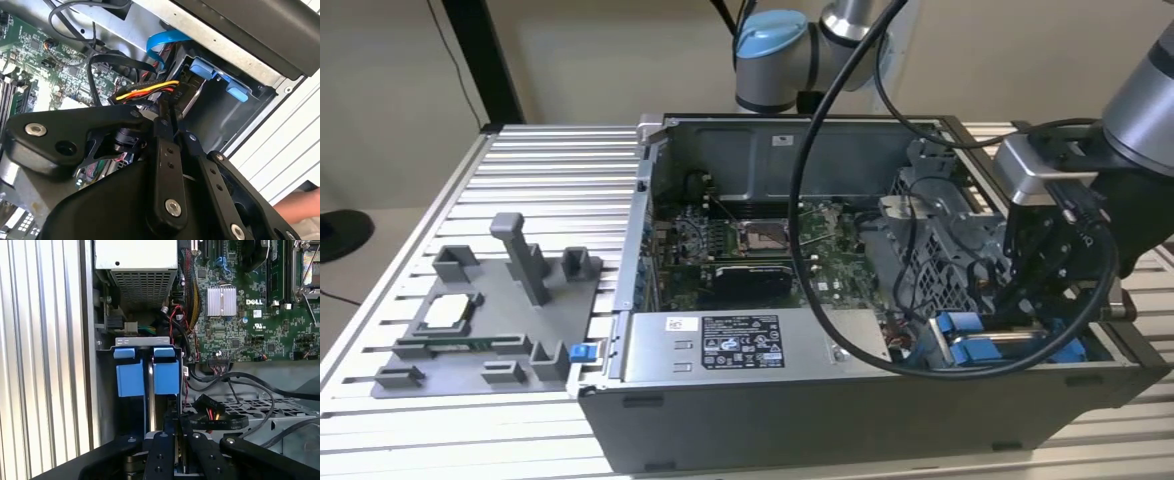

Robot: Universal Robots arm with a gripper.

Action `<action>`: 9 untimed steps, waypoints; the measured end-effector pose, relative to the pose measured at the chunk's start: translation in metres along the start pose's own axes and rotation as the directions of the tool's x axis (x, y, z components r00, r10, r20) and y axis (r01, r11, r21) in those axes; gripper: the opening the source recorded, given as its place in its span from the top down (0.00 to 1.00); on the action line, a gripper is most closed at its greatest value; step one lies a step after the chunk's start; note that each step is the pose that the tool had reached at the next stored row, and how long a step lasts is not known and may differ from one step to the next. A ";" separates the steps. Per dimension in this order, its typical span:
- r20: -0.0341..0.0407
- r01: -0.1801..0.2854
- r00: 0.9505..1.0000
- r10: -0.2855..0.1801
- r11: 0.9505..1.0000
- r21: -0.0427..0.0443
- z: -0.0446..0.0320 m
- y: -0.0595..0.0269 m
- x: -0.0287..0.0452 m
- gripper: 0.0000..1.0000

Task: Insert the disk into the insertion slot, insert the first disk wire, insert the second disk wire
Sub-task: 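Insert the second disk wire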

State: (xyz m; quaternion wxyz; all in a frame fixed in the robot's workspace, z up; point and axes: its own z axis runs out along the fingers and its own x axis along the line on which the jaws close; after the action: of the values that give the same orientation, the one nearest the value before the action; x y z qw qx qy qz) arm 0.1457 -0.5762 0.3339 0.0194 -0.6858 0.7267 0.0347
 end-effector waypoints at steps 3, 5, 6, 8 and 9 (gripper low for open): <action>0.001 0.000 1.000 0.000 1.000 0.000 0.0000 -0.0001 -0.0001 0.00; 0.003 0.000 1.000 0.000 1.000 0.000 -0.0029 0.0000 -0.0004 0.00; 0.002 0.000 1.000 0.000 1.000 0.000 -0.0064 0.0000 -0.0006 0.00; 0.001 0.000 1.000 0.000 1.000 0.000 -0.0157 0.0003 -0.0013 0.00; 0.001 0.000 1.000 0.000 1.000 0.000 -0.0202 0.0005 -0.0015 0.00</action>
State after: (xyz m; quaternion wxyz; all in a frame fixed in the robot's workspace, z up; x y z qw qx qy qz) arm 0.1457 -0.5761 0.3541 0.0196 -0.6858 0.7267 0.0349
